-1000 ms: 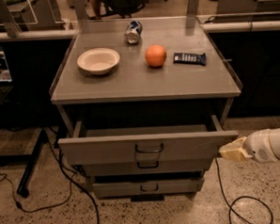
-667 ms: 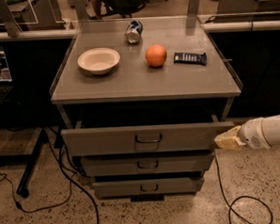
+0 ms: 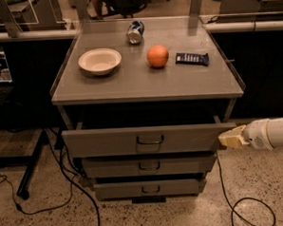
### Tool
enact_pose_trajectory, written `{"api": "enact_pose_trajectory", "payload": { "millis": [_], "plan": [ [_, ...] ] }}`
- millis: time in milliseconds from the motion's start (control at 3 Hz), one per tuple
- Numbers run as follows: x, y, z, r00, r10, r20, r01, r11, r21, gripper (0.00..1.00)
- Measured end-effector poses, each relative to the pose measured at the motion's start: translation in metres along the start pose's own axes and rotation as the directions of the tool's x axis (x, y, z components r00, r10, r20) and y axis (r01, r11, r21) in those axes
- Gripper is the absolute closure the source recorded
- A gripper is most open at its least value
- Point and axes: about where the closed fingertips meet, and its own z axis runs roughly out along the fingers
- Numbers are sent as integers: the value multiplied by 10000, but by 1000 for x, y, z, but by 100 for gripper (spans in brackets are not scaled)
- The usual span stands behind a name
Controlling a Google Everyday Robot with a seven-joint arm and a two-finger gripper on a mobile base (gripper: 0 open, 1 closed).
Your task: Close top drawer
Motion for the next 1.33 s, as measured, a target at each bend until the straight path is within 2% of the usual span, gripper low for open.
{"api": "enact_pose_trajectory", "payload": {
  "millis": [333, 667, 1000, 1333],
  "plan": [
    [-14, -17, 2, 9982, 47, 596, -62, 9996, 261, 100],
    [-14, -17, 1, 9982, 47, 598, -62, 9996, 261, 100],
    [-41, -39, -4, 9886, 24, 1505, -122, 9978, 645, 100],
    [-41, -39, -4, 9884, 23, 1519, -123, 9978, 650, 100]
  ]
}}
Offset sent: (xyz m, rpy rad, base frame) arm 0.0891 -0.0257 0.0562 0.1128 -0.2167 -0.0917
